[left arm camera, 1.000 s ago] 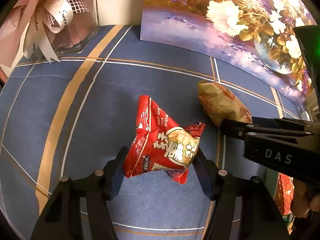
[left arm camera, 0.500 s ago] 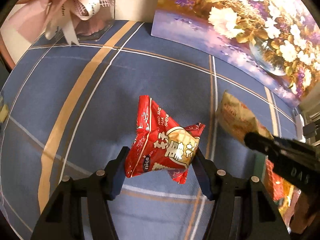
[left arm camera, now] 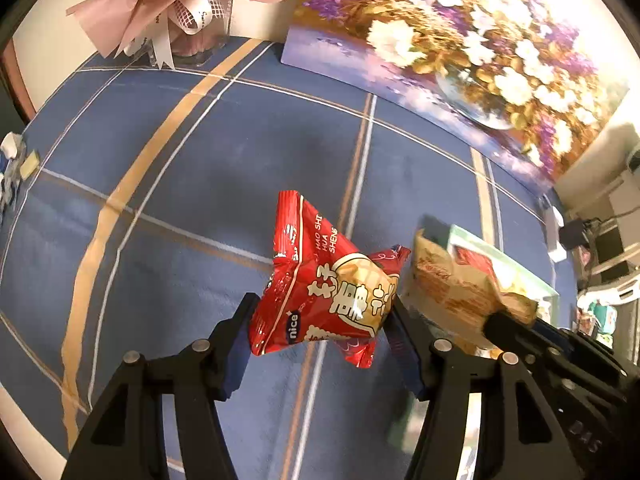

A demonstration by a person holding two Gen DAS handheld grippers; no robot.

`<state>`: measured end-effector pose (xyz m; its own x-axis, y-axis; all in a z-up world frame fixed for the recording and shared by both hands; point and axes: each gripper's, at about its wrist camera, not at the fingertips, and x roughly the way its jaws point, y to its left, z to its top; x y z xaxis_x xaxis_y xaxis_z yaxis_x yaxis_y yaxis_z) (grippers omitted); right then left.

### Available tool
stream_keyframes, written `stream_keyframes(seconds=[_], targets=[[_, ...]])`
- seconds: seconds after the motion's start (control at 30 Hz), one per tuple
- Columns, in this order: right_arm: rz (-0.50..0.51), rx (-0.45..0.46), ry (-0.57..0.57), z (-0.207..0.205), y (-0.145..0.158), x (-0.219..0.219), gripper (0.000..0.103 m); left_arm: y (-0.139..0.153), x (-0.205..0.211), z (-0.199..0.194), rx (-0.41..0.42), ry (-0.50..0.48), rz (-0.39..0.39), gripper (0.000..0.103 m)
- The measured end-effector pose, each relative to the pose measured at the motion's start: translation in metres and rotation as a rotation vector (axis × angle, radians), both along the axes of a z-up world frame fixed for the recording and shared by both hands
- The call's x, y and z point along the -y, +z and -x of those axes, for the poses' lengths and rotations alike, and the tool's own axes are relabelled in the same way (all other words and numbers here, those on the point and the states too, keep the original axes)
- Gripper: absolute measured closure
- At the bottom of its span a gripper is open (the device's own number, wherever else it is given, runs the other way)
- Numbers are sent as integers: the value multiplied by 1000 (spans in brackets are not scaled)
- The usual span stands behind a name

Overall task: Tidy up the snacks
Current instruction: 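Grasp the red snack pack with the left tool while the right grasps the yellow bag, then carry the red pack and yellow bag into the tray and open both tools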

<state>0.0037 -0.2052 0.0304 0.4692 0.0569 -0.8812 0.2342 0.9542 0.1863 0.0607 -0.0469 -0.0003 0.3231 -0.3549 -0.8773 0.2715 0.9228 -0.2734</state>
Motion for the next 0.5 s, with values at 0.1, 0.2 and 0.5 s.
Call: stream_keyframes(seconds=[0.1, 0.2, 0.5], targets=[[-3, 48, -26, 30, 17, 1, 78, 8, 4, 19, 6, -18, 17, 40], [-2, 76, -61, 56, 24, 7, 78, 15, 12, 38, 14, -49, 32, 40], [19, 78, -241, 136, 11, 54, 78, 8, 61, 86, 26, -186, 14, 39]])
